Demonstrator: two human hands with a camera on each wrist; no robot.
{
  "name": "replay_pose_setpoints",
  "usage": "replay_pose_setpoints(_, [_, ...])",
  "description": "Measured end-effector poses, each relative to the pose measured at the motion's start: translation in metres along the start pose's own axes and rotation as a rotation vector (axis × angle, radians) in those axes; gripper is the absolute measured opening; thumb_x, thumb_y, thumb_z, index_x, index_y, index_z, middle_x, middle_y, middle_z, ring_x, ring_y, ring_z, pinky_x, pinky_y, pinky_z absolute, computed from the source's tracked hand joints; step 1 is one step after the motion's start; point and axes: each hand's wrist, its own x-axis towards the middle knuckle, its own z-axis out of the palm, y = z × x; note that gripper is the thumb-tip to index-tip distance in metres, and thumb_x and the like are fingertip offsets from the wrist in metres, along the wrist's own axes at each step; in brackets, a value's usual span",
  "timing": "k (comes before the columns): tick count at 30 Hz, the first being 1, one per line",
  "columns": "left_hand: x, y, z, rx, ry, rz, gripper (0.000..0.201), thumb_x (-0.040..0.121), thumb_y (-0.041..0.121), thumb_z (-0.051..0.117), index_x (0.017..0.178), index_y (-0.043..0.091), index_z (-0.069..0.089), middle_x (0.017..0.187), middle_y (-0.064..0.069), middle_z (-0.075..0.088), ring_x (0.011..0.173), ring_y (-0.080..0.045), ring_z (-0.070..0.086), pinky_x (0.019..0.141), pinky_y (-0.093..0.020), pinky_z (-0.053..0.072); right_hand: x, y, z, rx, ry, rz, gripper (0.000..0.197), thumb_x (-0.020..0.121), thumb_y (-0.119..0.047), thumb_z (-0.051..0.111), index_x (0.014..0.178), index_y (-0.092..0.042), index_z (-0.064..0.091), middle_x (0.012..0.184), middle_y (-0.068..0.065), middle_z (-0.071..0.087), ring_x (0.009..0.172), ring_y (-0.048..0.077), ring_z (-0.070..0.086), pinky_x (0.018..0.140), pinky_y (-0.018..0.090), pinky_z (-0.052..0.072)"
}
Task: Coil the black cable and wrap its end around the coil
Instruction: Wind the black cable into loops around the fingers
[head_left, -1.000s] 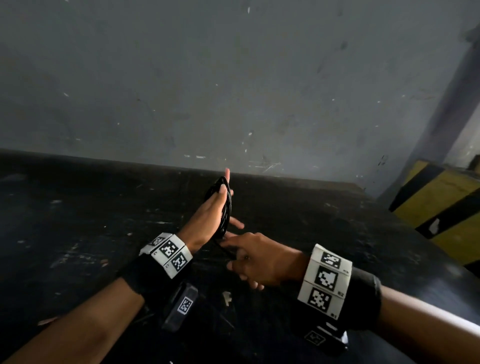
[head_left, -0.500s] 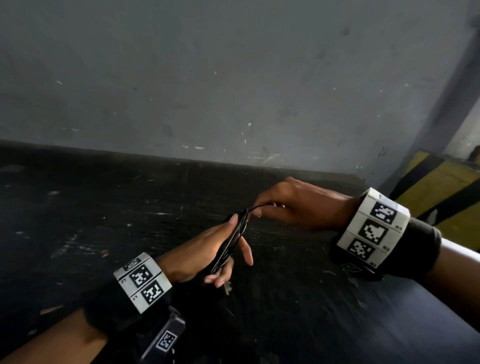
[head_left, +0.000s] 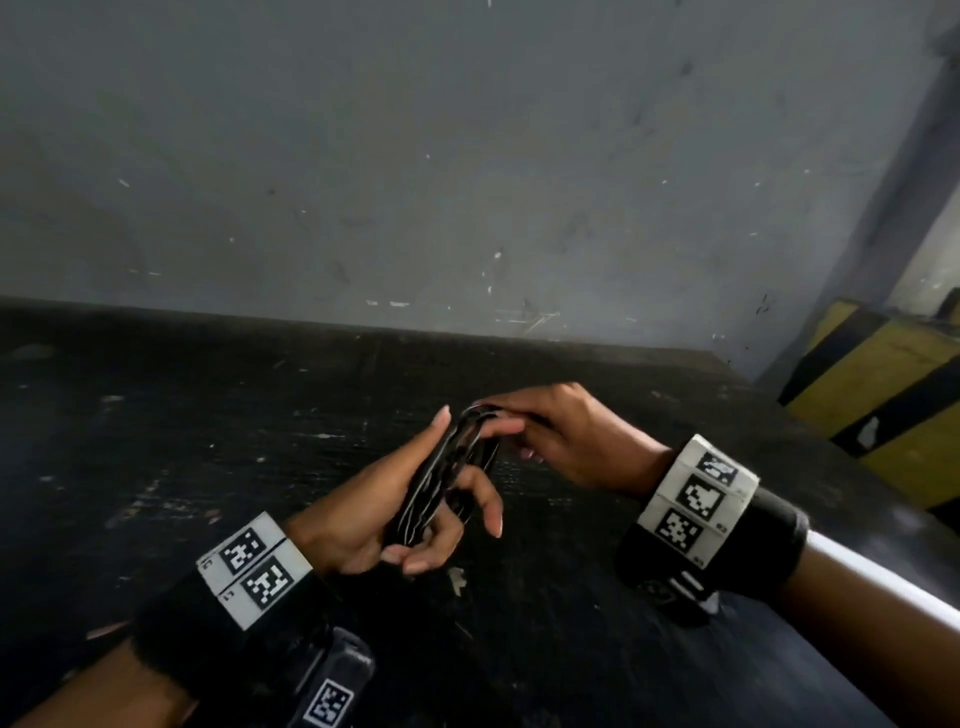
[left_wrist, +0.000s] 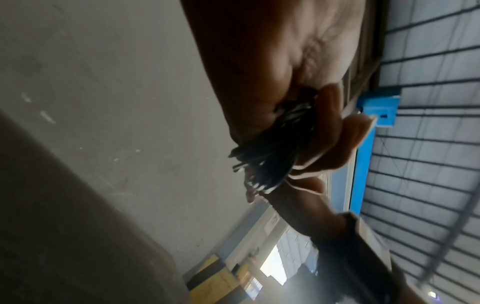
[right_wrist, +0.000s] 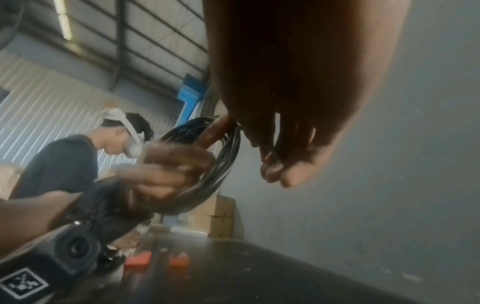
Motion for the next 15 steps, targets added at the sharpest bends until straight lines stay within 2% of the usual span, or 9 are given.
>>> replay_pose_setpoints(2, [0.003, 0.001, -0.002, -0.113, -0.041, 0.062, 0.062, 0.092, 0.058, 0.013, 0.14, 0.03, 0.042, 0.088, -0.022, 0.061, 0.031, -0.008, 0.047, 0.026, -0.018, 0.016, -0.003, -0.005, 0.014, 0.172, 0.023, 0.102, 0.027, 0.095, -0.002, 0.043, 0.101, -0.015, 0.065, 0.068, -0.001, 0.064, 0.06, 0.01, 0.062, 0.059, 0.025, 0.053])
replay_pose_setpoints(4, [0.004, 0.002, -0.003, -0.212, -0.078, 0.11, 0.063, 0.094, 0.057, 0.012, 0.141, 0.026, 0.041, 0.086, -0.023, 0.06, 0.031, -0.008, 0.047, 0.025, -0.016, 0.016, -0.004, -0.005, 0.025, 0.341, 0.063, 0.215, 0.026, 0.096, -0.004, 0.039, 0.098, -0.007, 0.065, 0.081, 0.019, 0.068, 0.072, 0.031, 0.066, 0.068, 0.044, 0.057])
replay_pose_setpoints(5, [0.005, 0.003, -0.004, -0.259, -0.085, 0.135, 0.063, 0.094, 0.056, 0.012, 0.141, 0.025, 0.041, 0.085, -0.022, 0.061, 0.03, -0.008, 0.047, 0.025, -0.015, 0.016, -0.004, -0.007, 0.028, 0.416, 0.081, 0.262, 0.027, 0.097, -0.005, 0.038, 0.099, -0.001, 0.064, 0.089, 0.024, 0.068, 0.08, 0.035, 0.065, 0.074, 0.047, 0.055])
replay_pose_setpoints(7, [0.007, 0.005, -0.006, -0.333, -0.085, 0.183, 0.063, 0.096, 0.055, 0.012, 0.142, 0.023, 0.039, 0.083, -0.021, 0.06, 0.029, -0.007, 0.047, 0.026, -0.013, 0.017, -0.004, -0.01, 0.036, 0.558, 0.123, 0.315, 0.03, 0.098, -0.005, 0.035, 0.098, 0.004, 0.064, 0.096, 0.027, 0.066, 0.089, 0.034, 0.064, 0.081, 0.042, 0.052])
replay_pose_setpoints(10, [0.008, 0.007, -0.011, -0.38, -0.042, 0.218, 0.061, 0.097, 0.055, 0.012, 0.143, 0.023, 0.037, 0.08, -0.019, 0.06, 0.029, -0.005, 0.044, 0.027, -0.015, 0.013, -0.007, -0.013, 0.05, 0.74, 0.201, 0.39, 0.036, 0.098, -0.012, 0.037, 0.08, -0.015, 0.068, 0.085, 0.007, 0.067, 0.08, 0.007, 0.065, 0.081, 0.029, 0.051])
replay_pose_setpoints(11, [0.008, 0.007, -0.012, -0.378, -0.019, 0.222, 0.061, 0.097, 0.054, 0.013, 0.143, 0.023, 0.038, 0.079, -0.017, 0.06, 0.028, -0.004, 0.043, 0.028, -0.017, 0.007, -0.006, -0.01, 0.055, 0.801, 0.226, 0.4, 0.035, 0.097, -0.021, 0.04, 0.077, -0.02, 0.069, 0.086, 0.003, 0.067, 0.084, 0.007, 0.064, 0.084, 0.031, 0.049])
replay_pose_setpoints(12, [0.007, 0.007, -0.012, -0.373, 0.0, 0.222, 0.06, 0.097, 0.054, 0.013, 0.142, 0.023, 0.038, 0.077, -0.016, 0.06, 0.028, -0.004, 0.042, 0.031, -0.019, 0.002, -0.005, -0.008, 0.059, 0.856, 0.245, 0.418, 0.034, 0.094, -0.035, 0.044, 0.081, -0.018, 0.071, 0.092, 0.006, 0.069, 0.093, 0.015, 0.065, 0.09, 0.036, 0.049])
replay_pose_setpoints(13, [0.006, 0.005, -0.012, -0.369, 0.012, 0.22, 0.06, 0.097, 0.054, 0.014, 0.142, 0.023, 0.039, 0.077, -0.015, 0.061, 0.027, -0.003, 0.041, 0.033, -0.021, 0.0, -0.004, -0.007, 0.062, 0.879, 0.247, 0.428, 0.044, 0.091, -0.049, 0.044, 0.089, -0.014, 0.071, 0.098, 0.012, 0.069, 0.101, 0.024, 0.064, 0.094, 0.041, 0.048])
replay_pose_setpoints(15, [0.005, 0.003, -0.01, -0.368, 0.015, 0.21, 0.06, 0.097, 0.054, 0.013, 0.142, 0.023, 0.039, 0.075, -0.014, 0.061, 0.028, -0.003, 0.041, 0.032, -0.02, 0.005, -0.002, -0.011, 0.06, 0.866, 0.218, 0.416, 0.064, 0.094, -0.057, 0.031, 0.095, -0.005, 0.068, 0.097, 0.018, 0.07, 0.098, 0.028, 0.066, 0.095, 0.039, 0.049])
